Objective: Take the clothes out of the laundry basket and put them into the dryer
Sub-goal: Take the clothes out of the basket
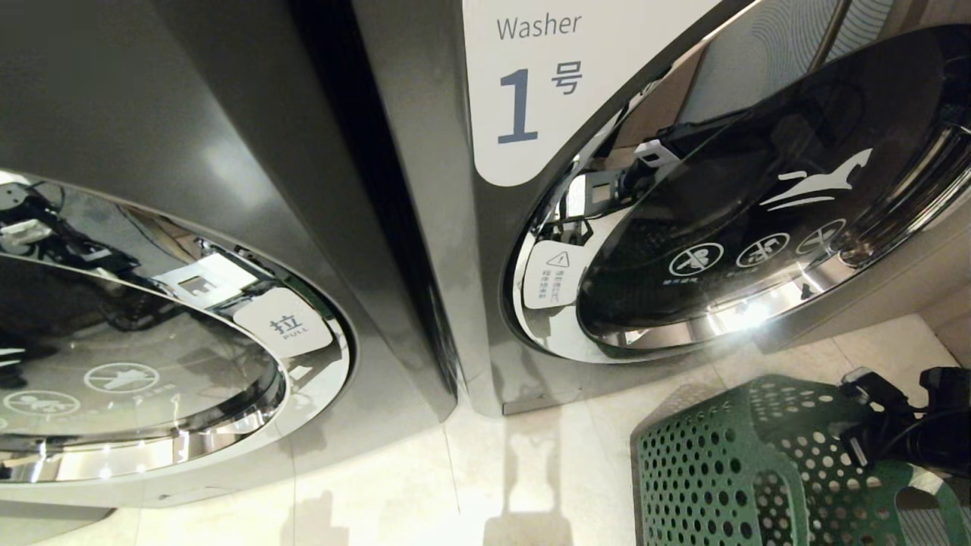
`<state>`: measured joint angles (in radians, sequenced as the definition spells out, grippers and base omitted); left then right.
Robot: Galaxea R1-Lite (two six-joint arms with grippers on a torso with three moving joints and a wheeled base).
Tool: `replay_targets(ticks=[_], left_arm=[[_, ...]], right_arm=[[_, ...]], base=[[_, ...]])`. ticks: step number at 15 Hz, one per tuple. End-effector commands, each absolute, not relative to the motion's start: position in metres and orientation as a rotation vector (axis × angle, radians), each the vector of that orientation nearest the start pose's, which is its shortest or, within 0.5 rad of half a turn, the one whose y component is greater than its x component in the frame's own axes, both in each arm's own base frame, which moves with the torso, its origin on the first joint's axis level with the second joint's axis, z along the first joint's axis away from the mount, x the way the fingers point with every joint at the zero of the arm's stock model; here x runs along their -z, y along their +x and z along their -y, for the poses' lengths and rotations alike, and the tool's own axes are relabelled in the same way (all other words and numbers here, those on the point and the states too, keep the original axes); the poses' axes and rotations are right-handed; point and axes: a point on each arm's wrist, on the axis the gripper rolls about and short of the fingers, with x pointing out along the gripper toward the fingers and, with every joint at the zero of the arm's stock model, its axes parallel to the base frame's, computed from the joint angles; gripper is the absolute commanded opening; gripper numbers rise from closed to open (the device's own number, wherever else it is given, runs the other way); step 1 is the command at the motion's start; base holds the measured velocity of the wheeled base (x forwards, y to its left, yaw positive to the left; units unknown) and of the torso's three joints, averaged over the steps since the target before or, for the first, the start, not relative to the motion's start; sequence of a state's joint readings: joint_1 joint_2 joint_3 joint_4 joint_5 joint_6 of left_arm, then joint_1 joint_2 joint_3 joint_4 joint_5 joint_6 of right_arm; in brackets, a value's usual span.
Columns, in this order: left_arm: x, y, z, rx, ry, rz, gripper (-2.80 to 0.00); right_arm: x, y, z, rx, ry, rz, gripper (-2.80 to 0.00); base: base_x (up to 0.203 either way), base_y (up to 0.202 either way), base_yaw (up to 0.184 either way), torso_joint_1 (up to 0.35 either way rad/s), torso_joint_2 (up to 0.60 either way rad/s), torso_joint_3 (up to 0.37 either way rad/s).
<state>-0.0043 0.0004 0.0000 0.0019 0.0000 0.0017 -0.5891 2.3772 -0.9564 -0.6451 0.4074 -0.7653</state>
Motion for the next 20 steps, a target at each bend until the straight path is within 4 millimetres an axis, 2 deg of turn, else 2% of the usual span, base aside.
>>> replay_targets(ticks=[1,4,7,9,12,14,16,17,20], left_arm=[[-0.075,-0.023,0.000,0.003,0.002,-0.002,-2.80],[-0.075,-0.023,0.000,0.005,0.002,-0.002,-2.80],[-0.075,-0.023,0.000,0.005,0.002,-0.002,-2.80],[-0.075,-0.023,0.000,0.005,0.002,-0.002,-2.80],[-0.075,-0.023,0.000,0.005,0.002,-0.002,-2.80],[-0.075,-0.023,0.000,0.005,0.002,-0.002,-2.80],[-0.075,-0.023,0.000,0.005,0.002,-0.003,-2.80],[-0.075,-0.023,0.000,0.005,0.000,-0.003,-2.80],[-0.075,-0.023,0.000,0.005,0.002,-0.002,-2.80]], right_arm=[[0.009,0.328,0.208,-0.086,-0.386,-0.667,-2.80],[-0.008,0.312,0.197,-0.091,-0.385,-0.665,-2.80],[-0.027,0.286,0.174,-0.137,-0.374,-0.656,-2.80],[-0.032,0.270,0.159,-0.185,-0.357,-0.651,-2.80],[-0.018,0.256,0.141,-0.275,-0.299,-0.686,-2.80],[0.006,0.252,0.136,-0.329,-0.238,-0.746,-2.80],[0.029,0.256,0.138,-0.352,-0.201,-0.789,-2.80],[0.037,0.263,0.142,-0.352,-0.202,-0.788,0.00],[0.056,0.279,0.151,-0.367,-0.204,-0.766,0.00]], base=[[0.000,0.000,0.000,0.000,0.00,0.000],[0.000,0.000,0.000,0.000,0.00,0.000],[0.000,0.000,0.000,0.000,0.00,0.000],[0.000,0.000,0.000,0.000,0.00,0.000],[0.000,0.000,0.000,0.000,0.00,0.000],[0.000,0.000,0.000,0.000,0.00,0.000],[0.000,0.000,0.000,0.000,0.00,0.000],[0.000,0.000,0.000,0.000,0.00,0.000],[0.000,0.000,0.000,0.000,0.00,0.000]])
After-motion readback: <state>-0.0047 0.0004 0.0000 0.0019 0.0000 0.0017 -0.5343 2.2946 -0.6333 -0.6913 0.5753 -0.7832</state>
